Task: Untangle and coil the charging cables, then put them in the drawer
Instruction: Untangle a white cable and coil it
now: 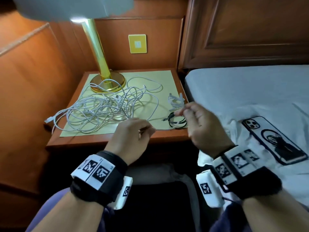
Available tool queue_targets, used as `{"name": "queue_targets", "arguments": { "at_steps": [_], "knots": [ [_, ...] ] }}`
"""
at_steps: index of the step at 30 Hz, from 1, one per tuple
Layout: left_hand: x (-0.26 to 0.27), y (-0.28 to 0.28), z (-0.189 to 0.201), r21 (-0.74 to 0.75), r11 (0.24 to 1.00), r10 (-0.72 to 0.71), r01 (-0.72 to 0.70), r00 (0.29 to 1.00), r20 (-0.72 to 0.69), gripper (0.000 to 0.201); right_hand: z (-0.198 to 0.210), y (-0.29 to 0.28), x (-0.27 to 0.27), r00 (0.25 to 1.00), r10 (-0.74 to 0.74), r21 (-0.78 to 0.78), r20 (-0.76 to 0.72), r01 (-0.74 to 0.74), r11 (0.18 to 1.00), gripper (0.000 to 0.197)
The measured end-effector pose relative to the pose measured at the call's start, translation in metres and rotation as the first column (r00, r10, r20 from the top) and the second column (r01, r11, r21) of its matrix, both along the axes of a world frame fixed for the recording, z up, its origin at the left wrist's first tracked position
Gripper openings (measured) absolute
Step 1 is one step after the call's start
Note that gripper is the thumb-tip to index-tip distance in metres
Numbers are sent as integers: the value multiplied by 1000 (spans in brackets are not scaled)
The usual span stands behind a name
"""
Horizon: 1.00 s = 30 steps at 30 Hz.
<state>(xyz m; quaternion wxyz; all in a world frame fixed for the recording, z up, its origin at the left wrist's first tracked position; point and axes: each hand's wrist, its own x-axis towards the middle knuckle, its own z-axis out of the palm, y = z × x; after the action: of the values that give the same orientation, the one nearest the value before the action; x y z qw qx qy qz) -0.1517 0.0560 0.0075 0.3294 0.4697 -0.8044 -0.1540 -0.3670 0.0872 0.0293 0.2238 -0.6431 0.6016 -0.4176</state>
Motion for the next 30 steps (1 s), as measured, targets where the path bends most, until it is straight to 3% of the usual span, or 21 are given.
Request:
{"name": "queue_targets", "arguments": {
  "at_steps": [2,3,6,8,12,15,21,25,30],
  "knots": [
    [-3,1,2,-71,995,-74,73,997,-3,7,-8,1,16,966,170,132,-197,-145,981,22],
    [-3,0,4,-96,991,-93,92,996,-12,7,-10,0,21,952,225,208,-207,-182,961,21],
    [-3,-5,6,-130,983,-143,133,987,-76,2,-6,-1,29,966,257,328,18,-249,911,25],
    [-3,-11,5,-119,981,-168,153,978,-126,12,1,-3,31,960,237,344,148,-275,898,30],
    [-3,-22,6,-54,952,-304,300,950,-70,22,14,-9,23,917,187,375,353,-322,869,35],
    [-3,-25,5,104,957,-268,270,963,-34,30,15,-9,18,921,165,395,352,-306,866,37],
    [-4,-31,4,-9,991,-134,134,990,-44,25,12,-10,11,899,137,481,415,-345,806,43],
    [-7,-31,6,-85,986,-147,140,986,-73,21,11,-5,1,820,131,486,557,-450,749,32],
    [-11,-32,11,-129,977,-189,172,973,-135,13,13,-8,-4,688,68,467,723,-559,685,32]
  ]
}}
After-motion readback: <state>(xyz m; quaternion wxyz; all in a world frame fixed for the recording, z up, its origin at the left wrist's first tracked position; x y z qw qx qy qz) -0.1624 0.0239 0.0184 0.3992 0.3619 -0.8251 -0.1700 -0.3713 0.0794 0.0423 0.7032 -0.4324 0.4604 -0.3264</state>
